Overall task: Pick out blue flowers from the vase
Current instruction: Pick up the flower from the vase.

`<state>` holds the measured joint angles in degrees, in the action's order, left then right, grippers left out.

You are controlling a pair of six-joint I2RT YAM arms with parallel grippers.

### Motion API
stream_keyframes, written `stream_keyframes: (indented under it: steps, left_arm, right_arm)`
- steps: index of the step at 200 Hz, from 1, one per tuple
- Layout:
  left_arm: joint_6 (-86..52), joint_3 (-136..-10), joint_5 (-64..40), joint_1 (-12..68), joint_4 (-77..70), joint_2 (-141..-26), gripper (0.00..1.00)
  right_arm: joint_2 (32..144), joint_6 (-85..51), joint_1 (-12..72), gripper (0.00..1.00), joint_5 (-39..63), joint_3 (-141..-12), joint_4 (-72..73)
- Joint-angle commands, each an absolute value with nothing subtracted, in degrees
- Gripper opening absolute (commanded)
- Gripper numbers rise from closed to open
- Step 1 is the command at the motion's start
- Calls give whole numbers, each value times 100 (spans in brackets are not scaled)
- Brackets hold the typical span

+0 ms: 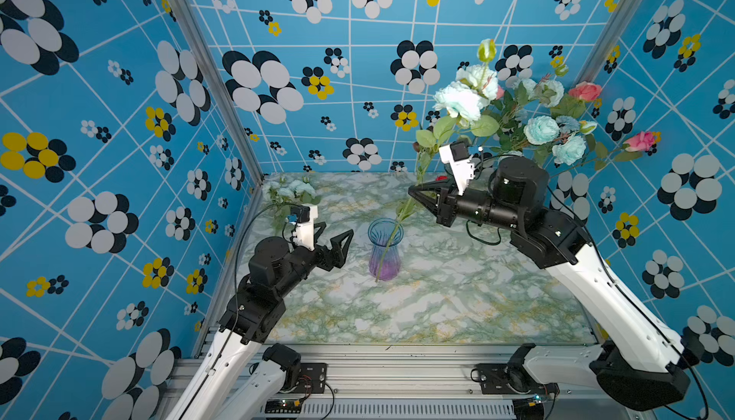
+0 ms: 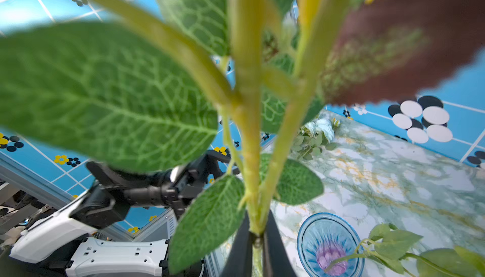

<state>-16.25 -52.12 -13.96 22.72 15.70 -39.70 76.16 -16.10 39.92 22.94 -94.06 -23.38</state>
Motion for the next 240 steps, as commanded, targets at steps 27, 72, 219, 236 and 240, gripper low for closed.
stream_keyframes:
  steps: [27,72,219,236,240]
  left_arm:
    - [-1464,-6243,-3208,2225,2842,-4670,81]
    - [-1655,-6547,-3863,2215,2596,-5128,75]
    - [-1324,-7802,-4042,2179,3432,-6261,44]
    - [-1283,-7814,-4054,2180,3522,-6322,39]
    - [-1277,-7806,-4046,2180,3524,-6324,38]
  right_arm:
    - [8525,-1760,3992,0,3069,-9952,-2307]
    - [9207,-1529,4112,0,3471,-10830,-2976]
    - [9562,-944,4532,0,3307,-11318,-3810]
    - [9571,-918,4561,0,3253,-11338,-3831]
    - [9569,-913,4570,0,3240,-11338,-3825]
